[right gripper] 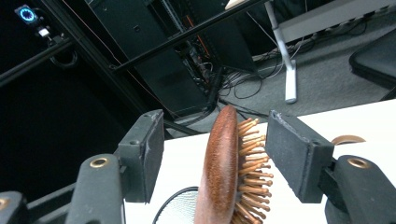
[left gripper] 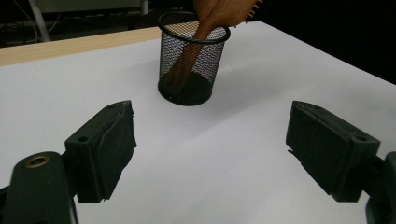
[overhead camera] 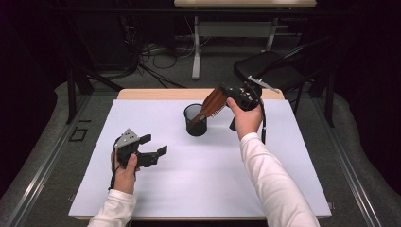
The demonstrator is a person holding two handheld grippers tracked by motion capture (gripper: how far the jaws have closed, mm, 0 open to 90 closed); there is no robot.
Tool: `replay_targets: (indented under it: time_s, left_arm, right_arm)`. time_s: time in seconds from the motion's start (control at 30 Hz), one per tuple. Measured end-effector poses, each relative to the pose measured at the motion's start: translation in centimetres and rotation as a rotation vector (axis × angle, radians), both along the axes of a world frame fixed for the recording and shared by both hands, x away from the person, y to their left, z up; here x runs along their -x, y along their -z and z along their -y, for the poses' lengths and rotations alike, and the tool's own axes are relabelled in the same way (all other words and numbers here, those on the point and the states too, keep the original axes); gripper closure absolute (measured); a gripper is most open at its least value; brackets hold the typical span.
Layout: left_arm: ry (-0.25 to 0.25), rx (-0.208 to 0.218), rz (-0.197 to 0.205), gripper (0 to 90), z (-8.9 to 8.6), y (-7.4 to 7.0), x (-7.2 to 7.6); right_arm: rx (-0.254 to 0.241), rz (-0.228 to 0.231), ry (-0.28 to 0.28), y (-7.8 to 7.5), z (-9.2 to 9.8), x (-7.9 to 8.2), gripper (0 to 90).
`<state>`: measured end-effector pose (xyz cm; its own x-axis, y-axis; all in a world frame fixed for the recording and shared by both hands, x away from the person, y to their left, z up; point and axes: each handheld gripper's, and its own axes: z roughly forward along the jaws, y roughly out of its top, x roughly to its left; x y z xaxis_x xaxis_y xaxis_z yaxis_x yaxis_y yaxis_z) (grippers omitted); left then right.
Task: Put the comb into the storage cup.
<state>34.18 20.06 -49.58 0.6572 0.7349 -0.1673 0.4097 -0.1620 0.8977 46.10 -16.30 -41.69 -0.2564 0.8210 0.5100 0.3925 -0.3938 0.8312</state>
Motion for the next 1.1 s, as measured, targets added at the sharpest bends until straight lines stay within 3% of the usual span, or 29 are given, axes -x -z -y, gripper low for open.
replay_targets:
  time_s: [0.47, 0.6, 0.77, 0.93, 1.1]
  left_arm:
    - [-0.002, -0.003, -0.001, 15.8, 0.1, 0.0, 0.0]
    - [0.000, -0.003, 0.001, 15.8, 0.1, 0.0, 0.1]
    - [-0.002, -0.002, 0.001, 15.8, 0.1, 0.0, 0.1]
    - [-0.001, -0.004, 0.001, 15.8, 0.1, 0.0, 0.1]
    - [-0.004, 0.001, 0.002, 15.8, 0.0, 0.0, 0.1]
  right_arm:
    - [0.120, -0.029, -0.054, -1.1, 1.6, 1.0, 32.6]
    - [0.129, -0.034, -0.080, -1.5, 2.3, 1.4, 32.2]
    - [0.170, 0.014, -0.099, -1.9, 2.8, 1.9, 28.6]
    - [0.213, 0.026, -0.118, -2.2, 3.3, 2.4, 25.4]
    - [0.211, 0.020, -0.159, -2.3, 3.6, 3.1, 23.0]
